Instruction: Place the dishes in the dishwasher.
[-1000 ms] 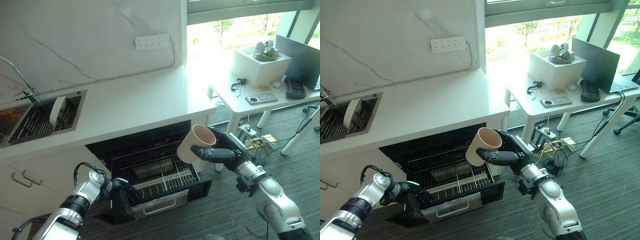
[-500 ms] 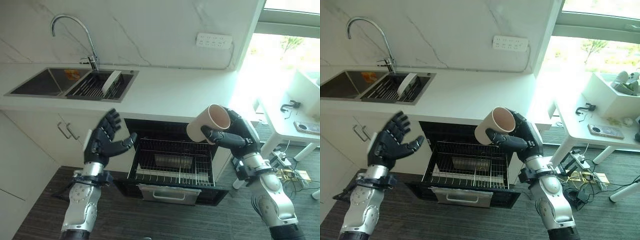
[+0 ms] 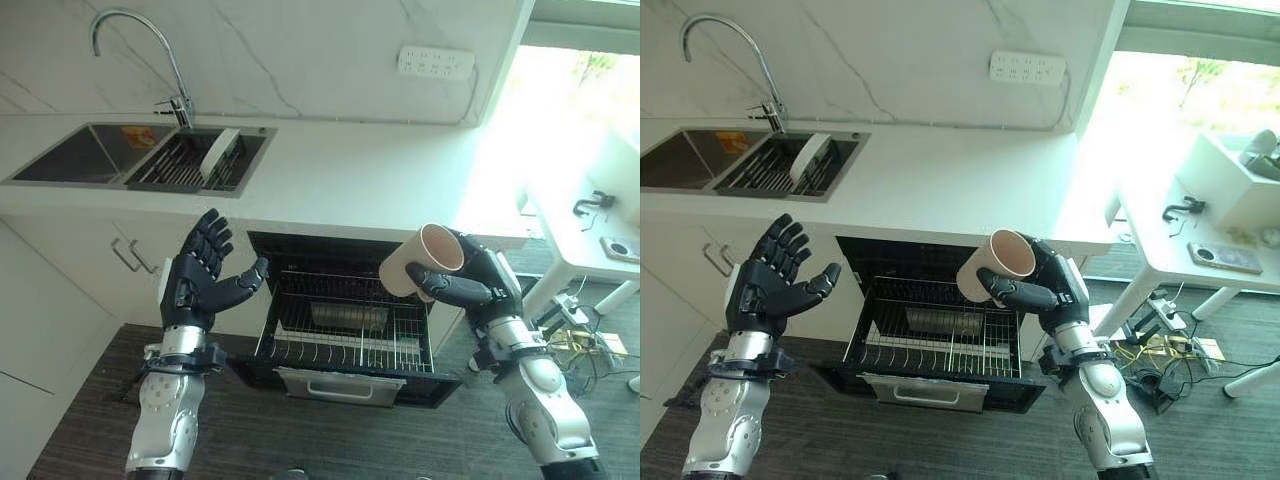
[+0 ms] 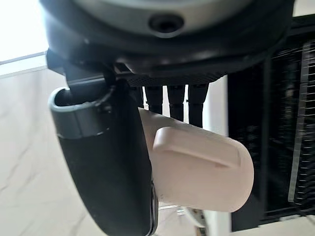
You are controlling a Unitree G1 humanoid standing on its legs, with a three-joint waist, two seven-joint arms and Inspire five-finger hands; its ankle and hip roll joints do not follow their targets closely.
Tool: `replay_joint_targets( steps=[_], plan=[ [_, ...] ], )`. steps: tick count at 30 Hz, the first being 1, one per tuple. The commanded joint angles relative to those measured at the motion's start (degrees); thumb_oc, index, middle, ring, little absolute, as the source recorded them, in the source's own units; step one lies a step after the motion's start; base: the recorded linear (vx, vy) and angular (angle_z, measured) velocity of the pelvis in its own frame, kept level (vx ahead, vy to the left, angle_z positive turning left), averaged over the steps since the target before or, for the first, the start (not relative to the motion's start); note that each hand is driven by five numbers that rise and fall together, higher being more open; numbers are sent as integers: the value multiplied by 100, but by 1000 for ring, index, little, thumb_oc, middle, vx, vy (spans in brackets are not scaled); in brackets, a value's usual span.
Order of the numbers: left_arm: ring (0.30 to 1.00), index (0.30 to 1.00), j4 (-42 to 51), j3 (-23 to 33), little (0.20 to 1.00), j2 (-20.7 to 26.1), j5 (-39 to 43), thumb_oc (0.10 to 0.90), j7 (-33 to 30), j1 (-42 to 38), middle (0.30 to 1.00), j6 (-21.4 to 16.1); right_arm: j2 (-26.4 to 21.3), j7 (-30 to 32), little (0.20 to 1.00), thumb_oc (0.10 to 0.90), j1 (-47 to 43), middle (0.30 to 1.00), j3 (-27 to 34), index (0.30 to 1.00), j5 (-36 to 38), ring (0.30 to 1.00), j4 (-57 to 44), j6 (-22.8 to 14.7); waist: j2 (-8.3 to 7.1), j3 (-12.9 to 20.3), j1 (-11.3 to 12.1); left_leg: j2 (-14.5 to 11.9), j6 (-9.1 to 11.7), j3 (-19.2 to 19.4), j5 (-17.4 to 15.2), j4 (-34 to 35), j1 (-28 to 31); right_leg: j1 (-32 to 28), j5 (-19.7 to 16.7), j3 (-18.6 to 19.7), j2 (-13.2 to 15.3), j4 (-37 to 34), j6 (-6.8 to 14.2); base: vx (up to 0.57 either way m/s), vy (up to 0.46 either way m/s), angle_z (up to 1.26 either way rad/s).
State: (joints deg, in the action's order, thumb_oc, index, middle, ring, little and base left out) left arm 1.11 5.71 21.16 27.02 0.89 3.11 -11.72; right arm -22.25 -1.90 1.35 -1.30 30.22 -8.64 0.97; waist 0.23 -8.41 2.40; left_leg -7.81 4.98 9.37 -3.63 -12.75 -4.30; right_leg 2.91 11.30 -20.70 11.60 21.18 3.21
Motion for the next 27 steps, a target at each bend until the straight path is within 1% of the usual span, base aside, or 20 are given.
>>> replay_joint_targets(
  steps=[1,6,8,10,11,12,13,15,18,25,27],
  plan=[
    [900,900,910,173,900,214,340,800,251,-243,900,-316,3,36,300,400,-404,300,435,300,-228,300,-677,-381,-66,100,-119,-231,17,-73,-857,-444,207,-207,86,496,-53,-399,294,82,-50,1],
    [900,900,1027,-15,900,255,399,800,295,-171,900,-69,-100,79,300,400,-358,300,379,300,-482,300,-607,-253,-69,6,-131,-241,29,-64,-827,-444,99,-77,51,547,-57,-399,301,12,-36,-6],
    [900,900,992,-181,900,300,323,800,285,-337,900,27,-248,216,300,400,-521,300,349,300,-588,300,-451,-277,-76,-115,-102,-230,37,-123,-789,-444,-61,70,11,540,-45,-399,312,-116,-50,-1],
    [900,900,927,-330,900,350,372,800,261,-537,900,67,-396,382,300,400,-731,300,329,300,-649,300,-301,-383,-67,-239,-72,-208,41,-196,-744,-444,-251,253,-42,558,-37,-399,323,-283,-54,4],
    [900,900,847,-498,900,410,370,800,211,-808,900,12,-542,554,300,400,-1029,300,287,300,-755,300,-154,-509,-48,-458,-50,-173,35,-282,-686,-444,-492,496,-117,589,-33,-399,331,-410,-55,4],
    [900,900,791,-566,900,439,380,800,189,-964,900,-10,-613,631,300,400,-1214,300,260,300,-822,300,-72,-558,-33,-561,-43,-154,30,-318,-653,-444,-607,608,-156,597,-30,-399,334,-483,-36,5],
    [900,900,740,-678,900,496,416,800,122,-1184,900,-49,-727,737,300,400,-1533,300,216,300,-890,300,39,-580,-2,-752,-38,-114,18,-377,-614,-444,-764,763,-210,618,-30,-399,339,-359,-1,10],
    [900,900,645,-779,900,561,523,800,74,-1477,900,-49,-838,860,300,400,-1955,300,146,300,-1053,300,199,-564,37,-982,-40,-59,-7,-436,-566,-444,-946,945,-289,649,-29,-399,346,-293,19,9],
    [900,900,447,-959,900,648,709,800,15,-1879,900,-50,-1062,1037,300,400,-2603,300,-95,300,-1231,300,525,-410,71,-1302,-61,23,-63,-475,-540,-444,-1129,1165,-388,723,-28,-399,359,-188,23,1],
    [900,900,409,-1069,900,708,839,800,185,-2082,900,85,-1374,1104,300,400,-3031,300,-214,300,-1430,300,1003,-311,47,-1454,24,51,-95,-454,-559,-444,-1223,1269,-454,662,59,-399,455,-71,1,1],
    [900,900,374,-1114,900,788,930,800,245,-2194,900,137,-1520,1108,300,400,-3256,300,-254,300,-1384,300,1236,-204,35,-1469,74,64,-94,-461,-557,-444,-1249,1280,-468,624,86,-399,483,-50,-10,8]
  ],
)
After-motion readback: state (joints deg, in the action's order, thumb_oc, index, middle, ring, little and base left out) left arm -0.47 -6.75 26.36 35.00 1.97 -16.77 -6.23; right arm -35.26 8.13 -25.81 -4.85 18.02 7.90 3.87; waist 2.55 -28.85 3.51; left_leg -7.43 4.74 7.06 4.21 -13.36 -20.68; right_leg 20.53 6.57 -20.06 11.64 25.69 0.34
